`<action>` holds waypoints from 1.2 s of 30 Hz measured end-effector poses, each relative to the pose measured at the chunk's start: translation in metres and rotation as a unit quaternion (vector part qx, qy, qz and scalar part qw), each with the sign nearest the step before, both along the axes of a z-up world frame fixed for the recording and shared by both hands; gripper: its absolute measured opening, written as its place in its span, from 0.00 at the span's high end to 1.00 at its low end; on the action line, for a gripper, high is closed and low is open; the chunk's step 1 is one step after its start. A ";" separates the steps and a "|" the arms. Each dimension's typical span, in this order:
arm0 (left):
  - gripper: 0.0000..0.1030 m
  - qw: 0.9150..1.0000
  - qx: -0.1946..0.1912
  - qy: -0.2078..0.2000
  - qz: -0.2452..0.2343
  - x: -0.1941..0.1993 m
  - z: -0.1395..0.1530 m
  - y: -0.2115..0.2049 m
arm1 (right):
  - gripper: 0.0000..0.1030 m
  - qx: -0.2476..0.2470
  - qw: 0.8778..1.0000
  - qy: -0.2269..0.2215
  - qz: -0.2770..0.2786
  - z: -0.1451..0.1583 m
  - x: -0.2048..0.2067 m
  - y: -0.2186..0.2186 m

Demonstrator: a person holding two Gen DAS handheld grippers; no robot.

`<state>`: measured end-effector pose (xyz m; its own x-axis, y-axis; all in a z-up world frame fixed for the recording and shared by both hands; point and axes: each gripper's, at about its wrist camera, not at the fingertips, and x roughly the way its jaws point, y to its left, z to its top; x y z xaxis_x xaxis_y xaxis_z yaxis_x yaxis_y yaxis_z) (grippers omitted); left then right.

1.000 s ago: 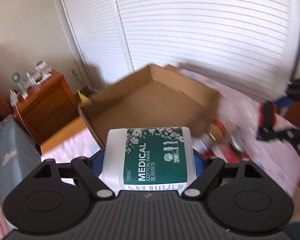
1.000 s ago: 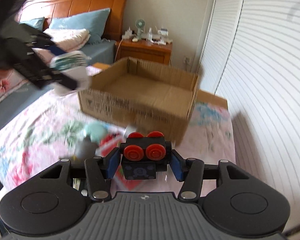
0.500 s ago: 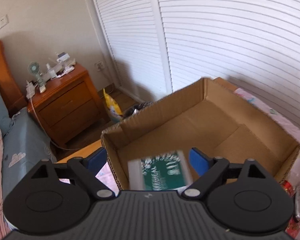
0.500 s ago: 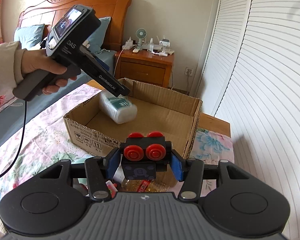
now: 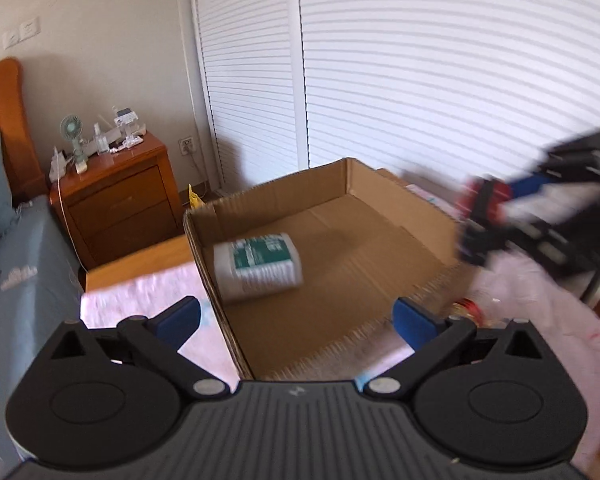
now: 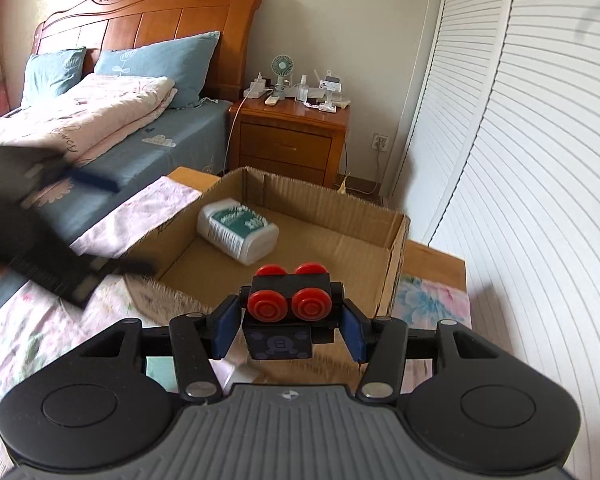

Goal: Organize rigid objects
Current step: 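Open right tool to drop the cube toy into the box, then withdraw both tools from the box back toward the remaining items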

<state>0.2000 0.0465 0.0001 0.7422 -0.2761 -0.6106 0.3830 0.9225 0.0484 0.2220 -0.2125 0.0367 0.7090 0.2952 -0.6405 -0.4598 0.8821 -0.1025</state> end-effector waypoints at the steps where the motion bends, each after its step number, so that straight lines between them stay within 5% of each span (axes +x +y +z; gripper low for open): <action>1: 0.01 1.000 -0.008 -0.004 0.011 -0.009 -0.002 0.003 | 0.43 0.000 1.000 0.001 0.001 0.001 0.007 0.003; 15: 0.01 0.996 -0.006 -0.014 0.088 -0.062 -0.020 0.013 | 0.43 -0.014 0.999 0.031 -0.022 -0.011 0.120 0.036; 17: 0.01 0.996 -0.001 -0.020 0.087 -0.064 -0.020 0.011 | 0.35 -0.020 0.999 0.031 -0.027 -0.015 0.125 0.037; 19: 0.01 0.996 -0.004 -0.020 0.085 -0.066 -0.019 0.011 | 0.08 -0.011 0.999 0.030 -0.032 -0.016 0.122 0.033; 22: 0.01 0.997 -0.008 -0.018 0.080 -0.067 -0.019 0.011 | 0.00 0.011 0.999 0.022 -0.029 -0.010 0.109 0.024; 36: 0.01 0.997 -0.007 -0.007 0.070 -0.083 -0.020 0.002 | 0.00 0.021 0.999 0.023 -0.015 -0.008 0.028 -0.008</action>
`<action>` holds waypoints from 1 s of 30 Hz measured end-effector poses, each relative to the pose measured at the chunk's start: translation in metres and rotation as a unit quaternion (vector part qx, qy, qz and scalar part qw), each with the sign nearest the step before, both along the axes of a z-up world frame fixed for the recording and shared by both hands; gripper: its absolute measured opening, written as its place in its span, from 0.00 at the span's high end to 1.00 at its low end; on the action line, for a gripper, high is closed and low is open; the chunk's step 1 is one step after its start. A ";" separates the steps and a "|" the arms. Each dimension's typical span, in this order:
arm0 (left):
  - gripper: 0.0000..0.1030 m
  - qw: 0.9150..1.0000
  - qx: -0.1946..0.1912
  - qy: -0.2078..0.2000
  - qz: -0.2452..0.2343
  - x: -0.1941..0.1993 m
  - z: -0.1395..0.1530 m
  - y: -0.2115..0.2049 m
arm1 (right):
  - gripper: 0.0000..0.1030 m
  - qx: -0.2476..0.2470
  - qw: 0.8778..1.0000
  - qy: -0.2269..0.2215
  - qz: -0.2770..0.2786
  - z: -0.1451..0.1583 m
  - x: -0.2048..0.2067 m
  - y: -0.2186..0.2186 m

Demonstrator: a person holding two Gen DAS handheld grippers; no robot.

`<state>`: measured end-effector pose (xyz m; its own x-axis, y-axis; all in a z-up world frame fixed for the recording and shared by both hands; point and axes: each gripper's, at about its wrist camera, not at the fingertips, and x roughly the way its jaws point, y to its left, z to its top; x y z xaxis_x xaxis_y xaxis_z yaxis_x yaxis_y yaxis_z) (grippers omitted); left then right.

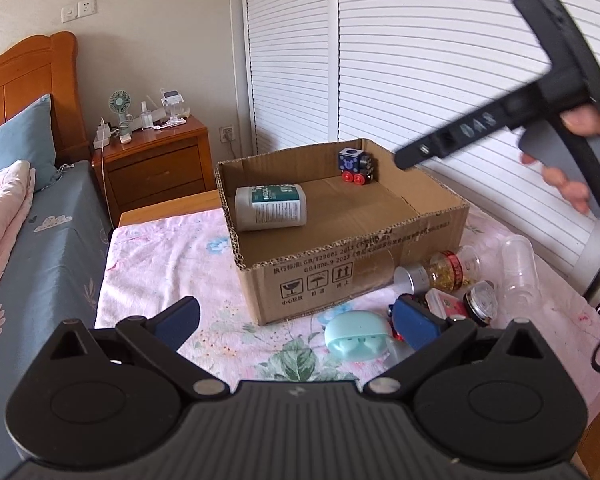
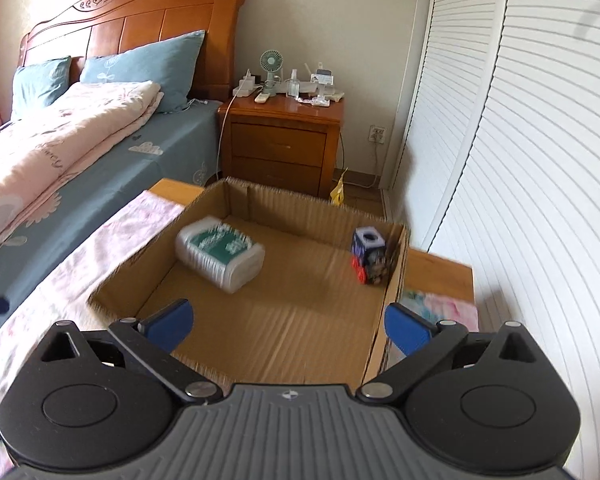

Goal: Organize rigid objects
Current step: 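Withdraw both tools from the box back toward the remaining items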

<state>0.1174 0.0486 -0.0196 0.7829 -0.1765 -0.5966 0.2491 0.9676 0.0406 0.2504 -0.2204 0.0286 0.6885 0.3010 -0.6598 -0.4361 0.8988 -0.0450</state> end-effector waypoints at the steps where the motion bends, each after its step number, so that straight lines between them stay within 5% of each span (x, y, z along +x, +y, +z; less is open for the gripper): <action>1: 0.01 1.000 0.001 0.001 0.000 -0.001 0.000 -0.001 | 0.00 0.002 1.000 0.004 -0.001 -0.003 -0.005 -0.004; 14: 0.01 0.999 -0.001 0.036 -0.040 -0.016 -0.016 -0.011 | 0.00 0.030 0.995 0.069 -0.062 -0.058 -0.031 -0.074; 30: 0.01 0.990 0.012 0.071 -0.124 -0.018 -0.036 -0.030 | 0.00 0.027 0.990 0.125 -0.064 -0.078 -0.078 -0.078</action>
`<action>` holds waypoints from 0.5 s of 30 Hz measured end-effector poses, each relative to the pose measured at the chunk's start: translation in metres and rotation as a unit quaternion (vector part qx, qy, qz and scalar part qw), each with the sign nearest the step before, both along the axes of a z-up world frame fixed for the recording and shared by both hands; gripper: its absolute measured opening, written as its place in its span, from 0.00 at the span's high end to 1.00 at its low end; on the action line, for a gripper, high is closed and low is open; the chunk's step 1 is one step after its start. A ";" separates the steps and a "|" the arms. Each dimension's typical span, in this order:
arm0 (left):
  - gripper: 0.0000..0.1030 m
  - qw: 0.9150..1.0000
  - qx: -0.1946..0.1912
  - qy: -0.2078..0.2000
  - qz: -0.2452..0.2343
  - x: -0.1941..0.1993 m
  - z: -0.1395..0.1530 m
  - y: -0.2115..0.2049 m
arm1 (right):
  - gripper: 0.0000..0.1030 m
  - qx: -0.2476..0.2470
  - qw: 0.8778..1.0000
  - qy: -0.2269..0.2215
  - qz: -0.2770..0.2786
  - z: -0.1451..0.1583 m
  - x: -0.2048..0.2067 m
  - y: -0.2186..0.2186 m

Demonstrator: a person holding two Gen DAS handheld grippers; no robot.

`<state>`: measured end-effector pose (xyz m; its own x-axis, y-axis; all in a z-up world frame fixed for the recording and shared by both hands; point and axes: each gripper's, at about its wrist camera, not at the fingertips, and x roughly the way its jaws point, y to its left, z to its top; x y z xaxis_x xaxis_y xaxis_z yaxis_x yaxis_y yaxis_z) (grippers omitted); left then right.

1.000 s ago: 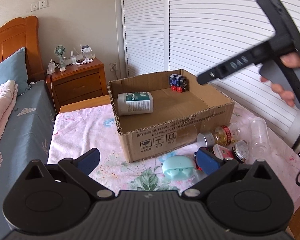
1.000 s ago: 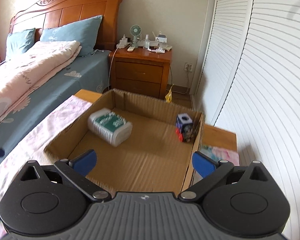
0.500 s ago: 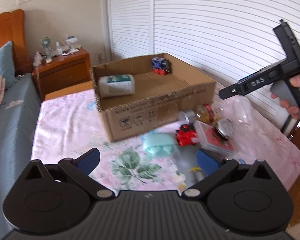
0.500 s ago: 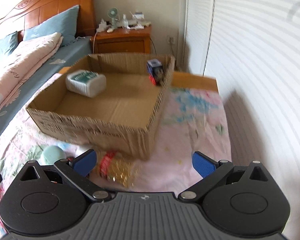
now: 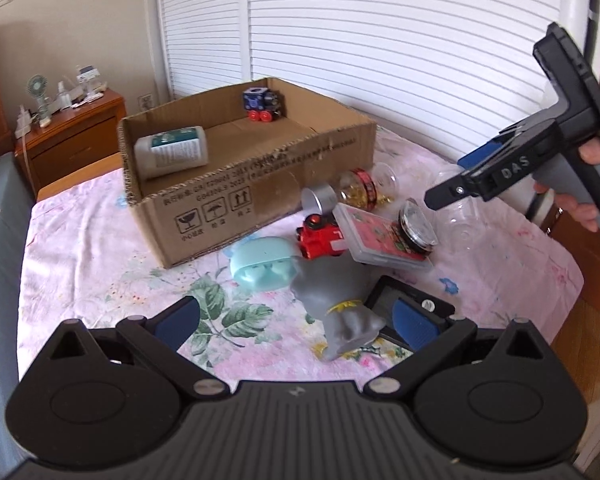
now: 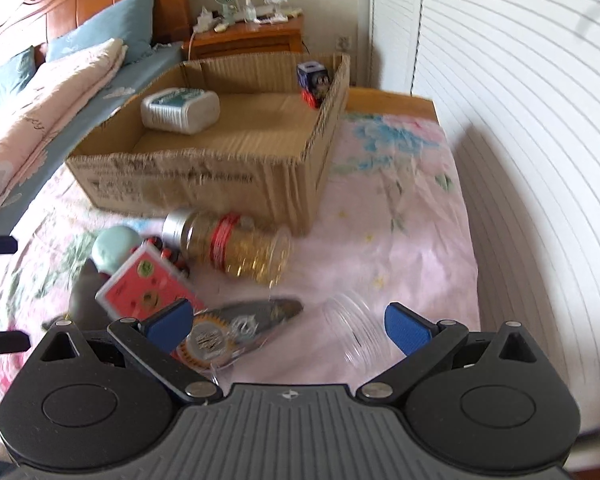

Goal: Organize rigid objects
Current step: 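Withdraw both tools from the box back toward the remaining items, then grasp gray rubber toy with left tool while right tool grasps clear plastic jar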

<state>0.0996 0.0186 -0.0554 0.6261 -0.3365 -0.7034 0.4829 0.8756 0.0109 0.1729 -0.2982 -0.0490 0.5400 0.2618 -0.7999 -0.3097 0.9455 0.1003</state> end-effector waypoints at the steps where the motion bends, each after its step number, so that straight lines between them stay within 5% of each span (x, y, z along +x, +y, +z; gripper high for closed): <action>1: 0.01 1.000 0.004 0.003 -0.004 0.001 -0.002 -0.002 | 0.00 0.000 1.000 0.003 -0.004 -0.001 -0.004 0.001; 15: 0.01 0.999 0.019 0.024 0.011 0.017 -0.034 -0.011 | 0.00 -0.008 0.999 -0.003 -0.041 -0.009 -0.060 0.023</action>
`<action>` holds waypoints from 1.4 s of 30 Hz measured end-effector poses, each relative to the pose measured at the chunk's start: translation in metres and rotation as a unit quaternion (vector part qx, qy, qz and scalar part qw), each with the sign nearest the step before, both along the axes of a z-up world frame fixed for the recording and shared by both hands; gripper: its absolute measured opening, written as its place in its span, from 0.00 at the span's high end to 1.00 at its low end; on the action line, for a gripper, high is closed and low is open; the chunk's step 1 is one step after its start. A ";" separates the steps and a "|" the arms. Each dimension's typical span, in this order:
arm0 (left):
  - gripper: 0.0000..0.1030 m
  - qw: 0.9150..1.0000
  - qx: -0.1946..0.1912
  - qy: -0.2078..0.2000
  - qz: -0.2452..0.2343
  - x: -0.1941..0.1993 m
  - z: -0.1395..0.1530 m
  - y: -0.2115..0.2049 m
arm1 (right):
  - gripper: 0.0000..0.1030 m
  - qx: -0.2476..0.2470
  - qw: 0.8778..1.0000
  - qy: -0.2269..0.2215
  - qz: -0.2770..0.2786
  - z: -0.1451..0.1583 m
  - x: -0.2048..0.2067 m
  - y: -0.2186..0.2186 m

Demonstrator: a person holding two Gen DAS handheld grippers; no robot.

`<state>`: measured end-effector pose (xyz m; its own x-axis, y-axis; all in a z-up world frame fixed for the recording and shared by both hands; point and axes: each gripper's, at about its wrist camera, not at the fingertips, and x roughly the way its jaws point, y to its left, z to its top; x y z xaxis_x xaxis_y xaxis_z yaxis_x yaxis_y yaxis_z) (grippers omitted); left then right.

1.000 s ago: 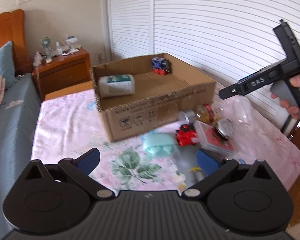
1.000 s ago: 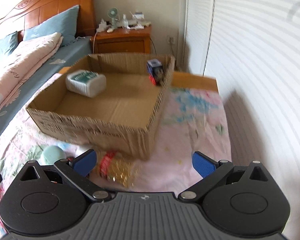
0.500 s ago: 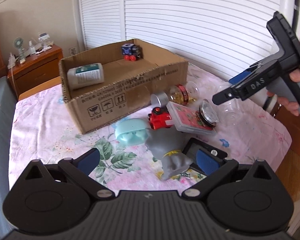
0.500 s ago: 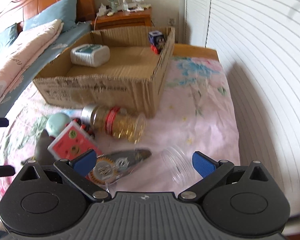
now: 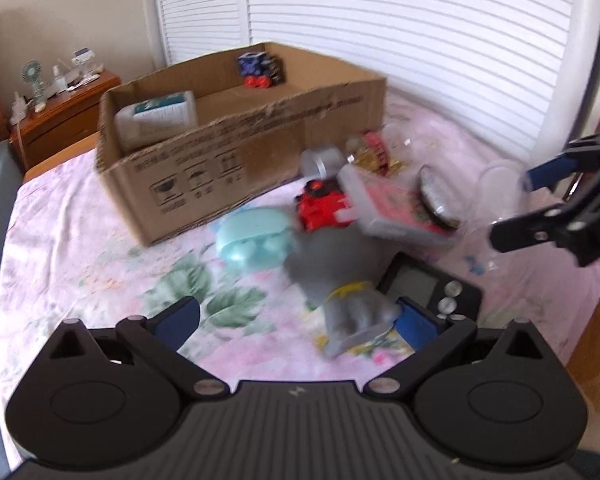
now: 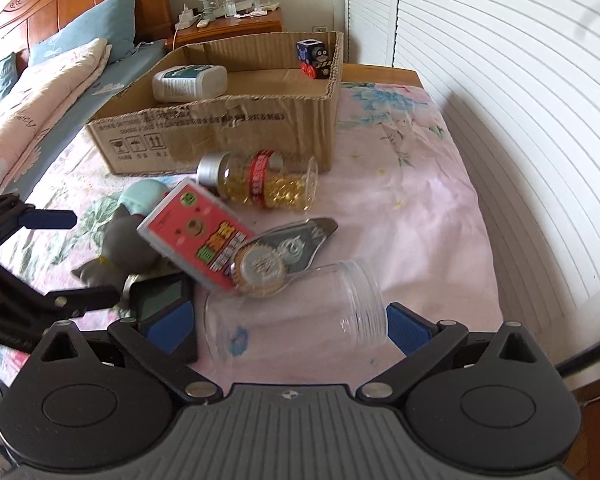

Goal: Organize rigid objects
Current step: 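Grasp gray rubber toy with left tool while right tool grasps clear plastic jar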

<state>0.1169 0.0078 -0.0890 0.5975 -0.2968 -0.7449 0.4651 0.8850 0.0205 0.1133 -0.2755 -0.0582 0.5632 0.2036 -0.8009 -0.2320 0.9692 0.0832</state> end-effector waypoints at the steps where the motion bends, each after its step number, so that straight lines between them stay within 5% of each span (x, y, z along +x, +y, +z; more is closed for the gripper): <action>1: 0.01 1.000 -0.003 0.002 0.004 -0.001 0.000 0.005 | 0.00 -0.001 1.000 -0.001 0.000 0.000 -0.002 0.000; 9: 0.01 0.999 -0.023 -0.001 0.044 0.008 0.004 0.037 | 0.00 -0.024 1.000 -0.006 0.001 -0.002 -0.010 0.009; 23: 0.01 0.988 0.064 -0.049 0.130 0.016 0.015 0.049 | 0.00 -0.046 0.998 -0.022 0.022 -0.003 -0.022 0.011; 35: 0.01 0.994 -0.007 -0.013 0.112 -0.025 0.035 0.028 | 0.00 -0.034 0.998 -0.034 0.042 -0.012 -0.022 0.000; 42: 0.01 0.994 -0.019 0.039 0.096 -0.018 0.017 -0.012 | 0.00 -0.036 0.997 -0.050 0.055 -0.012 -0.023 -0.001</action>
